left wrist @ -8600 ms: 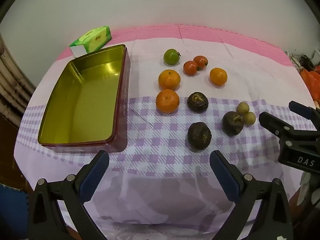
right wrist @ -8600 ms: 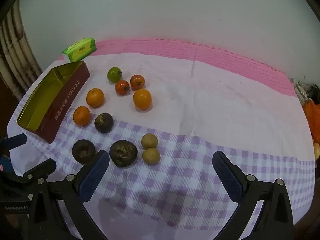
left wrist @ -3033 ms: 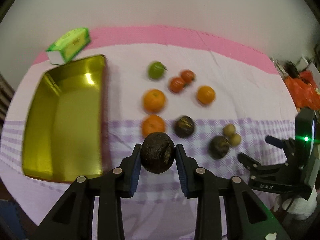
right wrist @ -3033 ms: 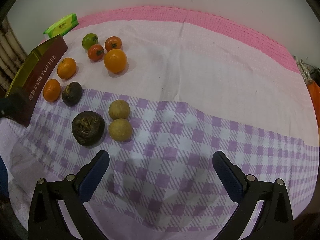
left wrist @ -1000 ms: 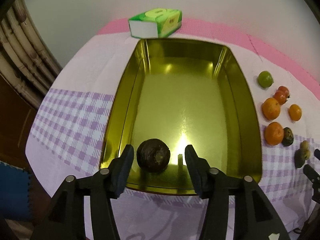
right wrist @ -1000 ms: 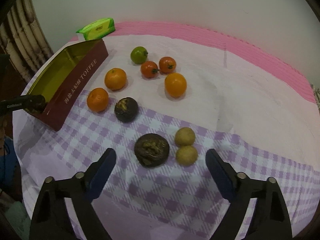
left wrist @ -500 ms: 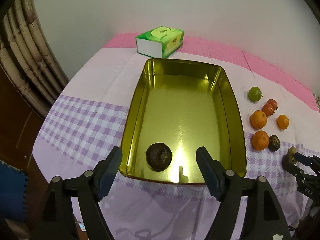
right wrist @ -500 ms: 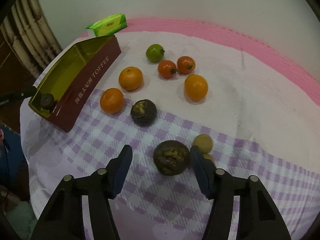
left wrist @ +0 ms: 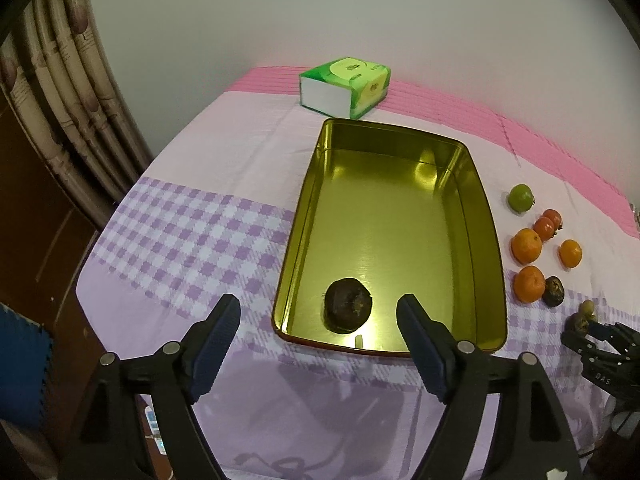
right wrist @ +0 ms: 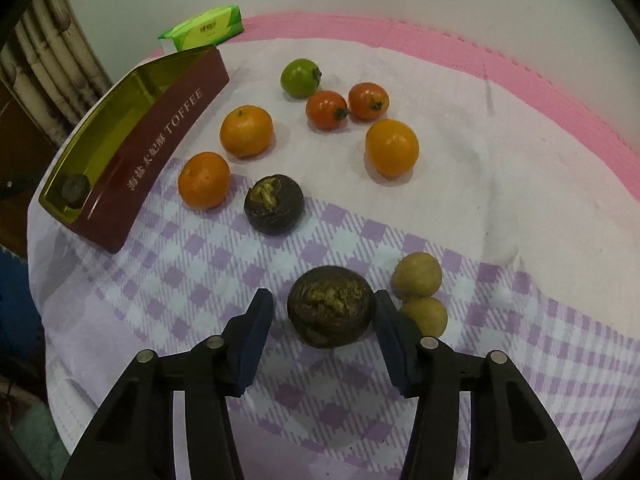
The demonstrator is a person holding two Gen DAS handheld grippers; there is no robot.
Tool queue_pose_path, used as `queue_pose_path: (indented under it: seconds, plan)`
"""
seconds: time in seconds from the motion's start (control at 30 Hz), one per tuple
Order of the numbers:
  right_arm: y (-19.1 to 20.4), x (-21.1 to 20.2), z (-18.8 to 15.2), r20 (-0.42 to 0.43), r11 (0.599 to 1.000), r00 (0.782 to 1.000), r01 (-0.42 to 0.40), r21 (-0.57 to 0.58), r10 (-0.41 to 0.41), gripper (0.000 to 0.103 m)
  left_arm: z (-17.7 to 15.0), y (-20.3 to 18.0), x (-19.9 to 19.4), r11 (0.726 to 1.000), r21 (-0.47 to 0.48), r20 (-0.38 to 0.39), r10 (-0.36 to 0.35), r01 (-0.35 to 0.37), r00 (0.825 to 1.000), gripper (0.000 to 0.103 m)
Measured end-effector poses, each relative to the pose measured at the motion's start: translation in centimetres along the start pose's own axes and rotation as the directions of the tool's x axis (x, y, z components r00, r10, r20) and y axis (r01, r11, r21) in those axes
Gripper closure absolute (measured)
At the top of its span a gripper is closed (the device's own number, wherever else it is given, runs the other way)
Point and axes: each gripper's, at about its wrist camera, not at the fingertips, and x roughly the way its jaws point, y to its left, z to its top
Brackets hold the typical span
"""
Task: Organize fruits
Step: 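Grasp the large dark brown fruit with the right gripper, then carry the dark fruit into the tin tray and open the right gripper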
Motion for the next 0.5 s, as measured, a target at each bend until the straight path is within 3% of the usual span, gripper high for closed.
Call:
queue_pose_path:
  seconds: [0.13,0.5]
  plan:
    - [0.01,0.13,0.13,0.001,1.0,1.0,0.012,0.003,-0.012,0.06,-0.03,0.04,0.14,1.0,0.0,-0.003,-0.001,0.001,1.0,0.025]
    - [0.26,-0.61,0.72,0.011,0.999,0.999,0.037,0.004,-0.037,0.06,-0.04,0.47,0.19,1.0,-0.023,-0.002,-0.004,0.004,1.0,0.014]
